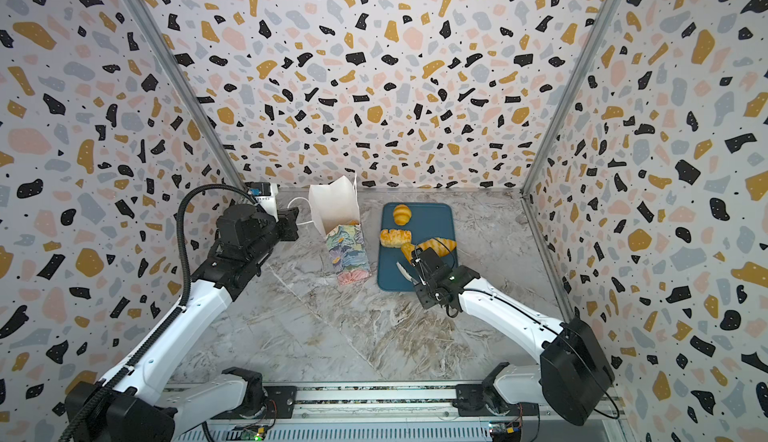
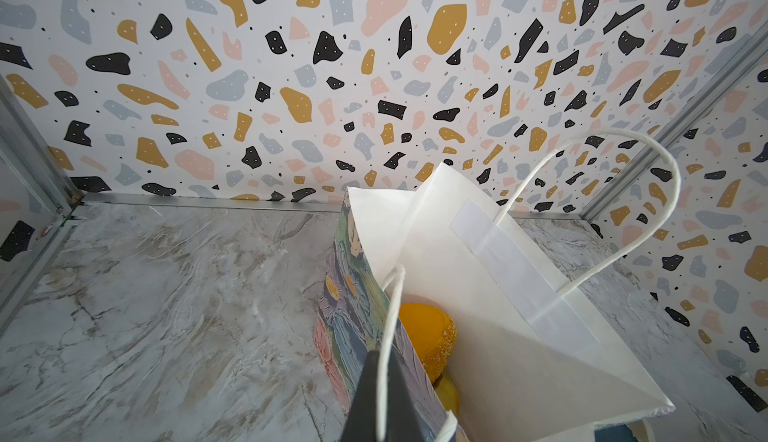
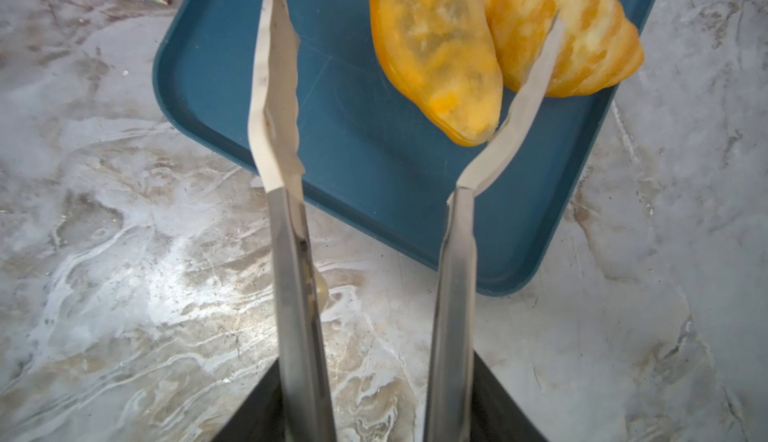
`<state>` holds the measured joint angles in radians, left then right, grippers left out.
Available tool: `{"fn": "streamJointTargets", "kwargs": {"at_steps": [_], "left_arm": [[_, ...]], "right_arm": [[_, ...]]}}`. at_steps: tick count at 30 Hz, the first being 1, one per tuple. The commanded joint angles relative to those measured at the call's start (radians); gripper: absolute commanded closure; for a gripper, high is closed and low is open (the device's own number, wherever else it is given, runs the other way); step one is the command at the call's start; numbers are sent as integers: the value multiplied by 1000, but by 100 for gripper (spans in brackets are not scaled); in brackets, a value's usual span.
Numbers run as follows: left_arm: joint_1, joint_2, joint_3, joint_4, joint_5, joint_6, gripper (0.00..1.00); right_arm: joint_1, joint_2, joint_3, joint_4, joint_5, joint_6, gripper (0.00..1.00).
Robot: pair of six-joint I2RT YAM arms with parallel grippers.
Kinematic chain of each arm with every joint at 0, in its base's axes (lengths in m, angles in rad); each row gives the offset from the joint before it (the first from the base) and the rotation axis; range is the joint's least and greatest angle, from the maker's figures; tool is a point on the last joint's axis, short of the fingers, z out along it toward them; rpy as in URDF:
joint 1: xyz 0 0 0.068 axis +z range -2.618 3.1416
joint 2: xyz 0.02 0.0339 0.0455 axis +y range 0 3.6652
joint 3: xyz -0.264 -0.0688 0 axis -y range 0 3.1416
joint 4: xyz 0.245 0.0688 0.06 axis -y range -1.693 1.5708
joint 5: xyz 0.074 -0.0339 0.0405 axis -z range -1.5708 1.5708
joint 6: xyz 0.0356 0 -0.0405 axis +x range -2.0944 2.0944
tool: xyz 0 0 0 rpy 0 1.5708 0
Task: Place the fake bread into the paper bag
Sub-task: 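Lower the open tongs around the plain yellow oval bun with the right gripper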
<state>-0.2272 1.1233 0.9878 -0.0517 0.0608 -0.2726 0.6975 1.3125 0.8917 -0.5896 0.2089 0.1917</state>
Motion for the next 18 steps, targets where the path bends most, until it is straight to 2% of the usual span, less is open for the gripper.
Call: {"fn": "streamJointTargets", "kwargs": {"at_steps": [1, 18], "left_arm": [[-7, 0, -1, 10, -7, 12, 100], [-8, 4, 0, 10, -6, 11, 100]], "right_arm": [[-5, 2, 64, -28, 31, -13, 43], [-36, 125, 163, -61, 62, -44, 47]]}}
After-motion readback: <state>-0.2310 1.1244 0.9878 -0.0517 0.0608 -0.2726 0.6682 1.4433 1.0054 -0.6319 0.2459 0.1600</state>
